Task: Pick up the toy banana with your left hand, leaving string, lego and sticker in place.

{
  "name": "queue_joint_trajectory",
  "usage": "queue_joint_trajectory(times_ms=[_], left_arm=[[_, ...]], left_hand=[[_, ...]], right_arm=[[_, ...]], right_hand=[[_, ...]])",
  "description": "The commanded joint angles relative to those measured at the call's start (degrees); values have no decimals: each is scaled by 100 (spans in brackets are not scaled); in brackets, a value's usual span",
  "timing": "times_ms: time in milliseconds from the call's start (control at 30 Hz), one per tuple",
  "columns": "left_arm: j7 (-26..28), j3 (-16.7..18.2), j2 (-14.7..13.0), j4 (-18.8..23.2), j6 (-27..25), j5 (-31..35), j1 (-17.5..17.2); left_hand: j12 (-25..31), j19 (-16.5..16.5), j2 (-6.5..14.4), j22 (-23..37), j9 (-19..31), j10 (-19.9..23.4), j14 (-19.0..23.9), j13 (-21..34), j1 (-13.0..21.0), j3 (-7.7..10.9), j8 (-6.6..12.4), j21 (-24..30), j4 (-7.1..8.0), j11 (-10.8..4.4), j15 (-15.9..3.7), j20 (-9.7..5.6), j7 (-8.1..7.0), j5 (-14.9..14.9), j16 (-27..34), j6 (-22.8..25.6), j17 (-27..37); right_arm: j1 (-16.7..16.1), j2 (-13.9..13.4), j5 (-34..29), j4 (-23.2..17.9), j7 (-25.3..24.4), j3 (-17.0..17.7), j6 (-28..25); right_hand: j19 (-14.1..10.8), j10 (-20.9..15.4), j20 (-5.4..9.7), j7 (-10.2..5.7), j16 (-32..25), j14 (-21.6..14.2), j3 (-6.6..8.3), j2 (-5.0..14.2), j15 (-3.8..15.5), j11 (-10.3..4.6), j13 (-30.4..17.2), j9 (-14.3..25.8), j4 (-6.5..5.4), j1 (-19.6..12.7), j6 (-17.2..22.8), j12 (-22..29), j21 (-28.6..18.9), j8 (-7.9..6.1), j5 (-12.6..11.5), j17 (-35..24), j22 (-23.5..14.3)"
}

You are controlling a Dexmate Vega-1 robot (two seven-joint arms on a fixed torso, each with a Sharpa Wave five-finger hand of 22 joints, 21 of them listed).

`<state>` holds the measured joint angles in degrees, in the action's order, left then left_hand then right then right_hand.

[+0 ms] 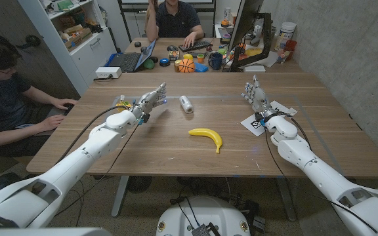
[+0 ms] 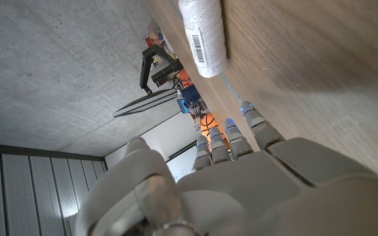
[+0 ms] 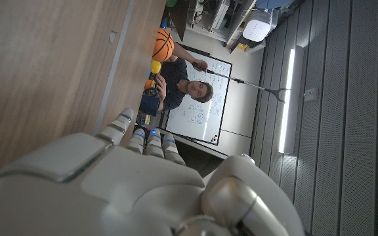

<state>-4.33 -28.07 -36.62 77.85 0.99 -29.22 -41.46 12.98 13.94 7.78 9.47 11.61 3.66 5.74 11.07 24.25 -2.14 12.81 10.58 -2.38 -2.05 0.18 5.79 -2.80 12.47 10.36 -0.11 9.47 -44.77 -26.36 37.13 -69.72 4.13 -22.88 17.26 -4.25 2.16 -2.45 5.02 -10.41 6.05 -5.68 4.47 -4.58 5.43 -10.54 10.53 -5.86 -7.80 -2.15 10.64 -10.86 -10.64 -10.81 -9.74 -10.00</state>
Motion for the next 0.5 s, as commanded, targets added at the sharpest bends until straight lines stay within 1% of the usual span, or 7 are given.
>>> queue_joint_trajectory(times_ms=[33,167,333,433,500], left_arm=[[-28,-360,-240,276,-525,581,244],[-124,-490,-281,322,-733,732,360],[-232,-563,-246,267,-739,799,430],[-301,-464,-107,49,-353,643,364],[-204,-402,-29,-52,-14,649,277]], left_hand=[[-15,-7,-9,32,33,-26,-24,25,96,14,-2,-14,-65,-2,39,76,-76,-35,-9,6,22],[-23,-26,-11,33,36,-38,-62,26,122,29,-5,-18,-85,4,62,92,-84,-47,-19,11,23],[-27,-27,-13,35,39,-43,-38,27,133,36,-7,-15,-95,2,81,111,-95,-55,-5,15,24],[-27,7,-12,37,42,-41,8,28,140,43,-8,2,-101,0,91,113,-103,-63,14,21,25],[-21,33,-12,39,43,-24,13,29,141,47,-5,13,-104,0,95,100,-120,-68,15,34,27]], right_arm=[[44,16,15,61,46,-8,-11],[53,28,22,106,66,-11,-3],[48,30,37,125,73,-4,-5],[45,29,44,133,80,-3,-15],[44,29,50,136,83,-6,-29]], right_hand=[[-58,-6,-7,44,-39,47,7,19,26,37,-16,22,-54,-60,3,40,-33,-32,-32,-14,-26],[-59,-6,-9,48,-40,46,7,21,24,33,-16,22,-54,-62,6,39,-34,-33,-32,-14,-26],[-58,-7,-5,46,-40,46,7,23,28,33,-16,23,-54,-64,6,40,-33,-33,-32,-14,-27],[-60,-8,-8,47,-39,48,7,24,31,33,-16,23,-54,-64,7,40,-34,-34,-33,-14,-27],[-63,-7,-5,49,-40,46,6,24,31,27,-16,23,-54,-66,10,39,-35,-35,-33,-14,-27]])
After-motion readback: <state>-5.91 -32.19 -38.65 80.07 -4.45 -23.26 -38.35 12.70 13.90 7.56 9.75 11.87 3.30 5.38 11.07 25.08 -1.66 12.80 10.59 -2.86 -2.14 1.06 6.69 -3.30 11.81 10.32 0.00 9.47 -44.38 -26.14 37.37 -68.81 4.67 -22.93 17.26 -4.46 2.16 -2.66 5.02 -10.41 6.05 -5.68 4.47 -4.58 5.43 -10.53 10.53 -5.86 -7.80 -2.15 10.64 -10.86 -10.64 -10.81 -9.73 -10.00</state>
